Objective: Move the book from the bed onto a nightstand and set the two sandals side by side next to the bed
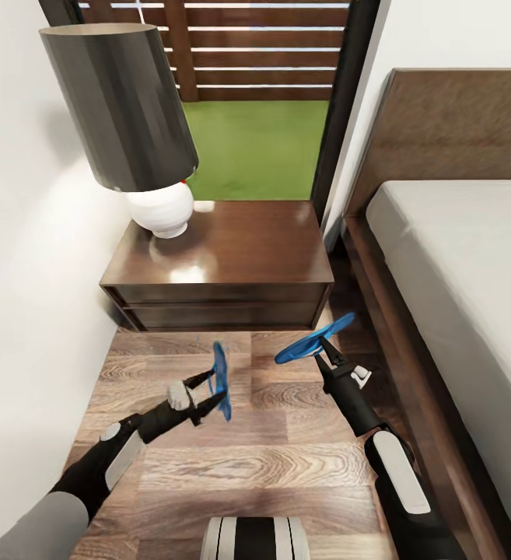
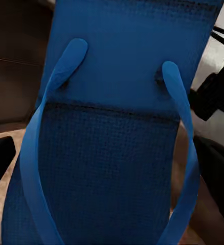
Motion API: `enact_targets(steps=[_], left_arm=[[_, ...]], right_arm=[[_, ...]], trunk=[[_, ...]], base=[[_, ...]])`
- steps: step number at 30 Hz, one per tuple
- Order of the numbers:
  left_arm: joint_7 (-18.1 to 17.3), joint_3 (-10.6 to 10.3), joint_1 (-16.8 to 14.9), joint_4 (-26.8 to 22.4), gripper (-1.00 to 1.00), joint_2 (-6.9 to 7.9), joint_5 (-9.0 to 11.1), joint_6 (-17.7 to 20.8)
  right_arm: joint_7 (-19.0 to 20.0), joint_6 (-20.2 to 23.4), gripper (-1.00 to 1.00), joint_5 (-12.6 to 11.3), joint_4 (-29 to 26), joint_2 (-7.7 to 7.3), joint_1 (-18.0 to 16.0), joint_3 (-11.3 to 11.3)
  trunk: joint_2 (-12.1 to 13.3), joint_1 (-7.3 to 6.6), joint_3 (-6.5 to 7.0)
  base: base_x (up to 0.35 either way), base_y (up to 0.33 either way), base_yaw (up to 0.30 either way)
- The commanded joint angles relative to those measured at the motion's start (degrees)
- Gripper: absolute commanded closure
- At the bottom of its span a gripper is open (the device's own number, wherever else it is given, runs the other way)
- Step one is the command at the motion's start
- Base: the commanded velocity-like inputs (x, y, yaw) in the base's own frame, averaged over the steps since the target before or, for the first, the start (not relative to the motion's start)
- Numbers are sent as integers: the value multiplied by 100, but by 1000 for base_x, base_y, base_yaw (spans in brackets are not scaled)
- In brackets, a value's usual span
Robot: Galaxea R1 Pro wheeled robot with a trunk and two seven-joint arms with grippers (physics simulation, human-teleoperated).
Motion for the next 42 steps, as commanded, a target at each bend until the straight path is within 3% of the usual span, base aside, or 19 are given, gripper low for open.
enact_targets(steps=[1, 3, 5, 8, 10, 13, 15, 18, 22, 27, 32, 42], left_arm=[[-221, -27, -3, 128, 100, 38, 603, 22], [-435, -7, -3, 531, 100, 177, 1483, 309], [-535, 12, -2, 947, 100, 338, 2140, 862], [-545, 34, -2, 1120, 100, 462, 2434, 1375], [-259, 35, -7, 1149, 100, 513, 2467, 1701], [758, 20, -18, 1066, 100, 517, 2420, 2350], [1549, 8, -25, 917, 100, 497, 2231, 2582], [2102, -3, -28, 714, 100, 453, 2006, 2681], [2233, -12, -29, 652, 100, 409, 1948, 2694], [2271, -26, -29, 641, 100, 255, 1929, 2671], [2266, -21, -29, 640, 100, 244, 1928, 2666], [2062, 0, -29, 640, 100, 290, 1950, 2717]], right_arm=[[4, 51, 100, -43, 1, 5, -3, -16], [4, 49, 100, -40, 2, 6, -4, -13], [-2, 49, 100, -37, 2, 7, -4, -10], [-4, 45, 100, -26, 2, 7, -2, -1], [-16, 41, 100, -22, 2, 7, -3, 1], [-21, 40, 100, -19, 2, 7, -2, 2], [-25, 40, 100, -15, 2, 7, -4, 2], [-33, 40, 100, -12, 2, 7, -3, 5], [-33, 40, 100, -12, 4, 7, -3, 9], [-31, 46, 100, -11, 5, 6, -4, 3], [-31, 48, 100, -11, 3, 7, -4, 2], [-38, 57, 100, -11, 9, 2, -1, 8]], trunk=[[-1, -1, -4], [-1, -1, -4], [-1, -1, -4], [-1, -1, -4], [-1, -1, -4], [-1, -1, -4], [-1, -1, -4], [-1, -1, -4], [-1, -1, -4], [-1, -1, -4], [-1, -1, -4], [12, -26, 218]], base=[[0, 0, 0], [0, 0, 0], [0, 0, 0], [0, 0, 0], [0, 0, 0], [0, 0, 0], [0, 0, 0], [0, 0, 0], [0, 0, 0], [0, 0, 0], [0, 0, 0], [0, 0, 0]])
